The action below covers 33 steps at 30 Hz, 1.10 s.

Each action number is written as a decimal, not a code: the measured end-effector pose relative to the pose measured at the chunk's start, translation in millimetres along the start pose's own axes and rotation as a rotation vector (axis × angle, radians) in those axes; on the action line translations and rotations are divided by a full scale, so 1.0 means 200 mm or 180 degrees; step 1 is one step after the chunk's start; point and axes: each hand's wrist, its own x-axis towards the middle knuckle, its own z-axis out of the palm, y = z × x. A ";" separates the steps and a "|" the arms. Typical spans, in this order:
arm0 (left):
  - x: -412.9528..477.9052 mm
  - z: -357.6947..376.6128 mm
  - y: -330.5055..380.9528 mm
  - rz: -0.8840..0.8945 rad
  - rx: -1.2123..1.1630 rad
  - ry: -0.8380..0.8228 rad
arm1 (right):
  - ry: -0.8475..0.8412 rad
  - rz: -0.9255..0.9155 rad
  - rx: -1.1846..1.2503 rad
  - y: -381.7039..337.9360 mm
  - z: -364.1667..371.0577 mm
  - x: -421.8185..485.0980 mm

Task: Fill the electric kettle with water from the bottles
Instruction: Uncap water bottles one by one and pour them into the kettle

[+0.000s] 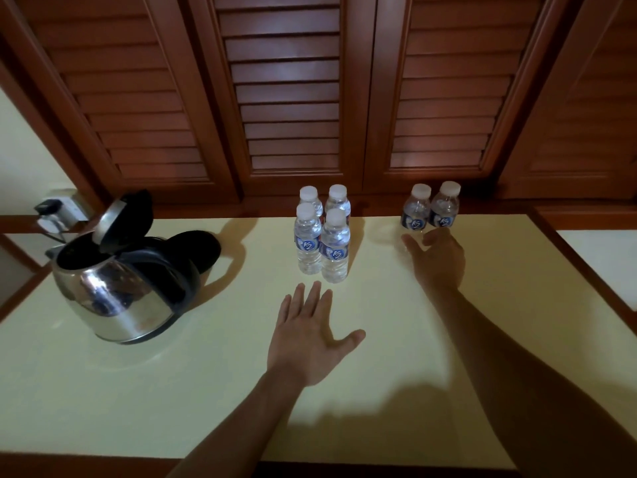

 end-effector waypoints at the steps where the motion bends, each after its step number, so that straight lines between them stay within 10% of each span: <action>1: 0.00 0.00 0.00 0.0001 -0.0001 0.0004 | 0.0008 0.0019 -0.0037 0.00 0.00 0.00; 19: 0.01 -0.01 0.01 -0.0056 -0.0085 0.0007 | -0.0532 -0.0856 0.1162 -0.36 -0.06 -0.24; 33: 0.00 -0.04 0.00 -0.0036 -0.0409 0.0158 | -0.0709 -0.1255 0.0690 -0.57 -0.04 -0.31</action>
